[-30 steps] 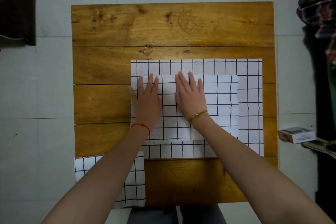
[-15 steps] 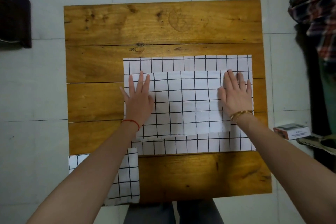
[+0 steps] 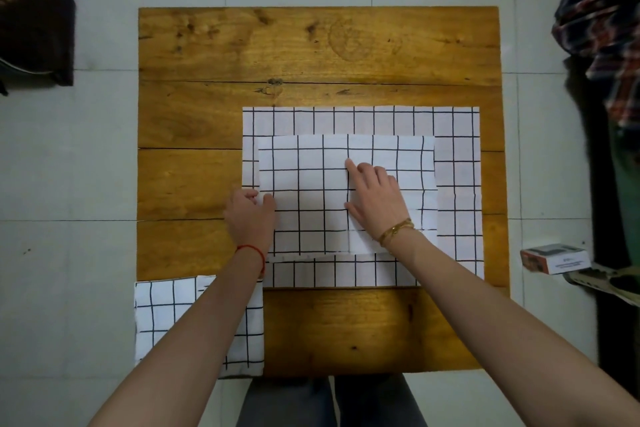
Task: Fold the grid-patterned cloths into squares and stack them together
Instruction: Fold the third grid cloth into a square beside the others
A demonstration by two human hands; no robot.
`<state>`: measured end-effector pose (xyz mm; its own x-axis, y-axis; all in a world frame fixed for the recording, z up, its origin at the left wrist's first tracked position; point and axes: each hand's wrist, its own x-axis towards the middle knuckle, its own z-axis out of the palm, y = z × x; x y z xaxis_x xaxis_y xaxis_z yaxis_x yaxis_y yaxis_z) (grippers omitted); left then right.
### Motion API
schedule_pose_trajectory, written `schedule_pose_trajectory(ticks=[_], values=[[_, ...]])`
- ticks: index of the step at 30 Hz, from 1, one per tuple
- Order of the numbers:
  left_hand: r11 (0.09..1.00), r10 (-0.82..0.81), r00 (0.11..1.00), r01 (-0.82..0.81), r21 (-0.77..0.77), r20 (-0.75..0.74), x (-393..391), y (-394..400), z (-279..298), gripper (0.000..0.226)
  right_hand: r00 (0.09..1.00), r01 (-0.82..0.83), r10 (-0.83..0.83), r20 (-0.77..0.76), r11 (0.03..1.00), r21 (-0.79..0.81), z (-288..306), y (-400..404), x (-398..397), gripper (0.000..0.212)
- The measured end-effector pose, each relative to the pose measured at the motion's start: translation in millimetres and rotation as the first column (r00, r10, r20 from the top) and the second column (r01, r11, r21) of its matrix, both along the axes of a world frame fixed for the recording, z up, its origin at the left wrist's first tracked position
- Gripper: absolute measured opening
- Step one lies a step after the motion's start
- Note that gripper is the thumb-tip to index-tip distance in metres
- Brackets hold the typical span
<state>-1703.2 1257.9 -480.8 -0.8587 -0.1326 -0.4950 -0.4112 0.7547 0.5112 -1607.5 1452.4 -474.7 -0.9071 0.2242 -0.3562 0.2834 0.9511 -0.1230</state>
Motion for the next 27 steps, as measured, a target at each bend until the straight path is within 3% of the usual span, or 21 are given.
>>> schedule_pose_trajectory(ticks=[6,13,19,21,23,27], values=[[0.995,0.065,0.995,-0.07,0.074,0.075,-7,8,3,0.02,1.0,0.021,-0.021,-0.007,1.0,0.002,-4,-2,-3,0.078],[0.979,0.114,0.986,-0.132,0.153,0.122,-11,10,15,0.039,0.999,0.028,-0.028,-0.029,1.0,-0.007,-7,-2,-1,0.081],[0.99,-0.005,0.975,-0.027,0.14,0.224,-15,3,19,0.048,0.996,0.068,-0.07,-0.055,0.997,-0.032,-10,0,2,0.084],[0.988,-0.032,0.965,-0.008,0.154,0.26,-15,3,19,0.041,0.996,0.072,-0.074,-0.056,0.997,-0.032,-10,0,2,0.084],[0.988,-0.057,0.963,0.016,0.155,0.263,-14,4,21,0.017,0.996,0.074,-0.075,-0.057,0.997,-0.028,-10,-1,1,0.084],[0.976,-0.079,0.982,0.042,0.213,0.169,-10,3,27,0.016,0.996,0.072,-0.073,-0.057,0.997,-0.024,-10,-1,1,0.084]])
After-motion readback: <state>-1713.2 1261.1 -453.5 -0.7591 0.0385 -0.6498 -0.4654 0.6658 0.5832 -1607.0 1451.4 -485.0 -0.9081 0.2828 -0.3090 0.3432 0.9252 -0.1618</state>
